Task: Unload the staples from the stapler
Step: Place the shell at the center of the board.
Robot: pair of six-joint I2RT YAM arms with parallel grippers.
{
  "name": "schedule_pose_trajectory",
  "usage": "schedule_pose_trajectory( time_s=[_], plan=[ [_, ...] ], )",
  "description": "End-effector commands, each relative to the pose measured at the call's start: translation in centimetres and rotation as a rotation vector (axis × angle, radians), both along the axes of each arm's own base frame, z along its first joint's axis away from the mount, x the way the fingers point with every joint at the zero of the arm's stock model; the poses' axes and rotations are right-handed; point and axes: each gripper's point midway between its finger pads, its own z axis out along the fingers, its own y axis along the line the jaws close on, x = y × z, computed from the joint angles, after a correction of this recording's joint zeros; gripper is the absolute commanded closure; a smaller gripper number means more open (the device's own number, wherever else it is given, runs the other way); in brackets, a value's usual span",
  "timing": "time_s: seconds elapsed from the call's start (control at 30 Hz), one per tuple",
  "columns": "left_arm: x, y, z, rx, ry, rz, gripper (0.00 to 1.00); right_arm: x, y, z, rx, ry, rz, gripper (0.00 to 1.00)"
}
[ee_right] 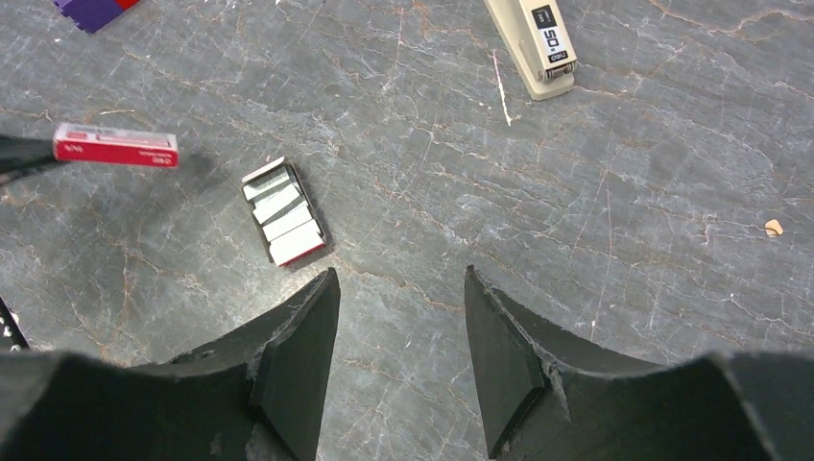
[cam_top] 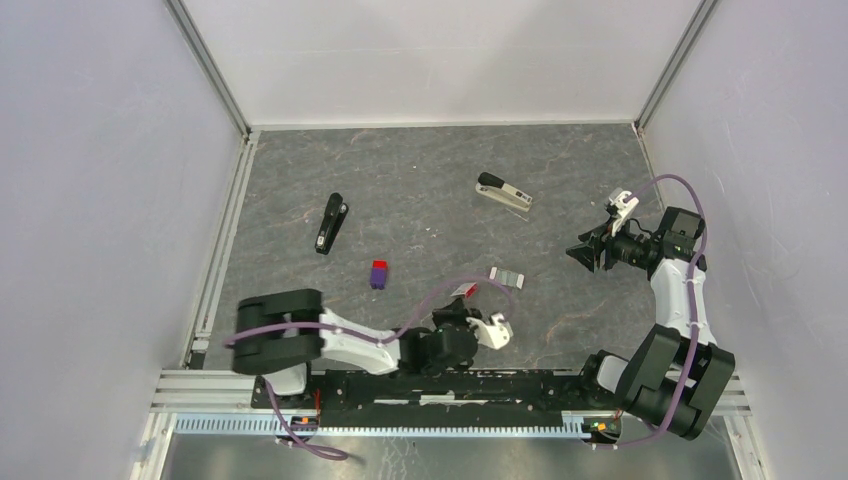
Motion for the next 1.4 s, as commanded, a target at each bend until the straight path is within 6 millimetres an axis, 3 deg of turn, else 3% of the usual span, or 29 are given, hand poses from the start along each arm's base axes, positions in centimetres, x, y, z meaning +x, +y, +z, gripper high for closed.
schedule_pose_trajectory(
  time_s=[0.0, 0.27, 0.4, 0.47, 0.7, 0.87, 0.97, 1.2, 1.37],
  plan=[
    [0.8, -2.0, 2.0, 0.086, -0.307, -0.021, 0.98, 0.3, 0.1, 0.8, -0.005, -0.034, 0.014, 0.43],
    [-0.7, -3.5, -0.3, 0.137, -0.399, -0.053, 0.88, 0.1, 0.2, 0.4, -0.009, -0.025, 0.027, 0.43],
    [-1.9, -3.4, -1.1, 0.135, -0.386, -0.071, 0.58, 0.1, 0.2, 0.5, -0.009, -0.027, 0.031, 0.43],
    [-2.6, -3.3, -1.7, 0.137, -0.349, -0.088, 0.48, 0.1, 0.2, 0.5, -0.010, -0.027, 0.030, 0.43],
    [-5.9, -1.8, -3.0, 0.099, -0.055, -0.150, 0.37, 0.0, 0.3, 0.7, -0.010, -0.034, 0.037, 0.43],
    [-8.9, -0.5, -0.4, -0.029, 0.232, -0.167, 0.27, 0.0, 0.5, 0.9, -0.004, -0.036, 0.042, 0.43],
    [-9.5, 0.7, 1.3, -0.121, 0.370, -0.134, 0.18, -0.1, 0.6, 0.9, -0.010, -0.040, 0.050, 0.43],
    [-6.4, 2.1, 4.4, -0.438, 0.683, -0.014, 0.13, -0.6, 1.7, 0.7, -0.043, -0.056, 0.123, 0.38],
    [-3.8, 2.8, 3.9, -0.594, 0.849, 0.119, 0.20, -1.9, 4.6, 0.5, -0.120, -0.111, 0.326, 0.19]
  ],
)
